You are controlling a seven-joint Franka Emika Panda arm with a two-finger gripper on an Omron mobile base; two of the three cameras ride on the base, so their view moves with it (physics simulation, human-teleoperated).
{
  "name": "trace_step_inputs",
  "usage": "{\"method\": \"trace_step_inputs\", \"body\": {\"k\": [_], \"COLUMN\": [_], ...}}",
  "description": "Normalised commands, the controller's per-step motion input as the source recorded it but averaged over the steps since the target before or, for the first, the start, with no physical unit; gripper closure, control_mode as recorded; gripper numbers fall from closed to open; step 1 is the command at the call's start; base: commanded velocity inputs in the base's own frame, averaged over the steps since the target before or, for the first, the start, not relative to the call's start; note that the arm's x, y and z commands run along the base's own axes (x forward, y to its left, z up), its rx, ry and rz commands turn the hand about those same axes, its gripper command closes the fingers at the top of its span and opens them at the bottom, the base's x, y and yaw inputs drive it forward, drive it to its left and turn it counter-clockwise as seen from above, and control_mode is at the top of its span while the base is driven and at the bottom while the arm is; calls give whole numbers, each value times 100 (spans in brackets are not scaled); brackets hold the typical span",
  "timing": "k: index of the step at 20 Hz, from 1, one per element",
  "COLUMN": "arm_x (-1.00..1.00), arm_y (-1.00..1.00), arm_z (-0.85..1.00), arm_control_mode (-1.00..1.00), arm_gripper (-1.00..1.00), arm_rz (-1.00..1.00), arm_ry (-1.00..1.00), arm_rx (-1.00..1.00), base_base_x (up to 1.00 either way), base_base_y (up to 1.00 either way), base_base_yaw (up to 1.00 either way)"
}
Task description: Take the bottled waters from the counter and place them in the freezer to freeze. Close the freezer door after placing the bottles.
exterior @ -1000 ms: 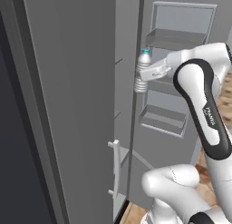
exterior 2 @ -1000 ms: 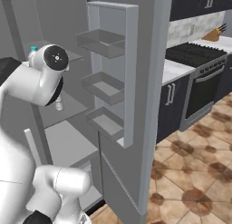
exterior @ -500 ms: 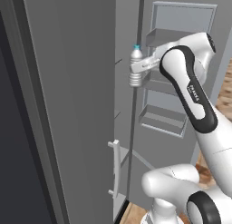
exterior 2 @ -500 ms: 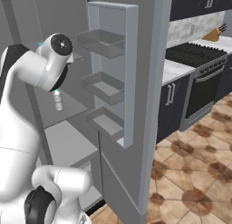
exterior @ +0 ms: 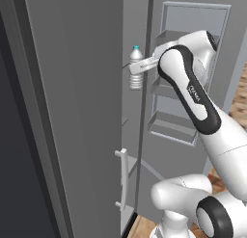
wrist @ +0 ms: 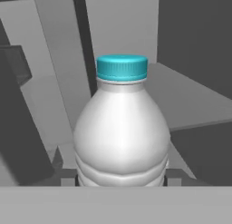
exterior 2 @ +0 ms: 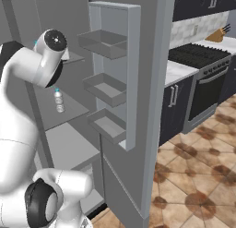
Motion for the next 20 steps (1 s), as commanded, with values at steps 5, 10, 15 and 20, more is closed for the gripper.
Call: {"method": "trace_step_inputs", "body": {"k": [5,10,15,20], "arm_x": [38,42,36,22], "arm_y": [0,7,1,0], "arm_z": [0,-4,0,6], "arm_control_mode": [-100,-100,-100,-100], "arm_gripper": [100,100,100,100], "arm_rz": [0,0,0,0], "arm_ry": [-6,-7,-8,-5], "arm_rx": [-1,-1,-1,-1], "base_base_x": [0,0,0,0], "base_base_y": [0,0,0,0], "base_base_yaw": [0,0,0,0]}}
